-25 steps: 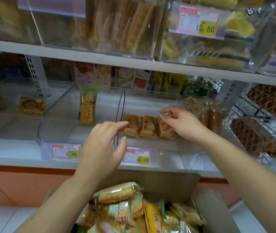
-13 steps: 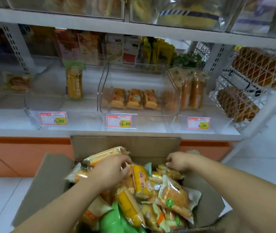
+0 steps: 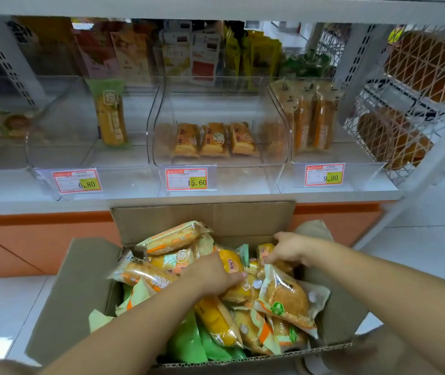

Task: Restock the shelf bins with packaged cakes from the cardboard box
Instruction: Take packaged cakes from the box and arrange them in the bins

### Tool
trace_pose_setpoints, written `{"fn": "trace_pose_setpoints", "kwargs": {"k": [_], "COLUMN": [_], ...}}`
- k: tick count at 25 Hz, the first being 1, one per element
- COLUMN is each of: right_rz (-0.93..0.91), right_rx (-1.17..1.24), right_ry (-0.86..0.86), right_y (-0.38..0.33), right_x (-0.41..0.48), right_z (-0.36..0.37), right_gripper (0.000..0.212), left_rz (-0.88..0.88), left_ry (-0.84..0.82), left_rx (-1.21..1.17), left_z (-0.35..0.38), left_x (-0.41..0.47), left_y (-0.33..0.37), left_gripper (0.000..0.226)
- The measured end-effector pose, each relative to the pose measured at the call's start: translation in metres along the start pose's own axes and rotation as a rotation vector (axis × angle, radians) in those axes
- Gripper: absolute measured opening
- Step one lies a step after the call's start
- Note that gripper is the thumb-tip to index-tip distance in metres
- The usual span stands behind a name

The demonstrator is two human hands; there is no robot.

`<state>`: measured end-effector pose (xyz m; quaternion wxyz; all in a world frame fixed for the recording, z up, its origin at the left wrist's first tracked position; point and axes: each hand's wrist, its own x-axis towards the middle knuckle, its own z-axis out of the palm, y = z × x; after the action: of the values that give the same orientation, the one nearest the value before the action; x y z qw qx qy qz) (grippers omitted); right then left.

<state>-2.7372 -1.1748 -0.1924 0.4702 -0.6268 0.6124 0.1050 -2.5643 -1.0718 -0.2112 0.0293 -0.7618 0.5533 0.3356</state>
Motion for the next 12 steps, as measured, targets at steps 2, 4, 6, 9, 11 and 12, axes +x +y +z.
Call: {"fn": "trace_pose_setpoints", "kwargs": {"k": [2,4,6,9,11,12], "right_rz": [0.034,0.021,-0.007,-0.050,-0.101,-0.128], "right_rx": [0.180,0.286,0.352,0.437,0.469,0.486], "right_ry": [-0.097,-0.199,-0.279,-0.294,-0.262,-0.268], "right_y": [0.003,0.005,0.007,0.008,0.009,0.009], "right_x": [-0.002,-0.005,-0.007,-0.012,-0.018,-0.022], "right_z": [-0.002,-0.002,0.002,0.006,0.004,0.001], "right_gripper": [0.091,0.088,0.076,0.035,0.023,0.028], "left_rz": [-0.049,-0.081,-0.124,-0.167,-0.143,-0.118], "left_ry": [-0.038,-0.050,-0.084,-0.144,-0.194,-0.233], "left_rx": [-0.029,-0.133,-0.265,-0.422,-0.600,-0.693], "left_z": [0.001,-0.002,-0.005,-0.014,-0.020,-0.024], "left_x": [0.004,0.010,0.012,0.004,-0.001,-0.004], "left_y": [0.006,0.006,0.002,-0.010,-0.021,-0.025], "left_gripper": [0.077,0.062,0.059,0.071,0.063,0.051]}}
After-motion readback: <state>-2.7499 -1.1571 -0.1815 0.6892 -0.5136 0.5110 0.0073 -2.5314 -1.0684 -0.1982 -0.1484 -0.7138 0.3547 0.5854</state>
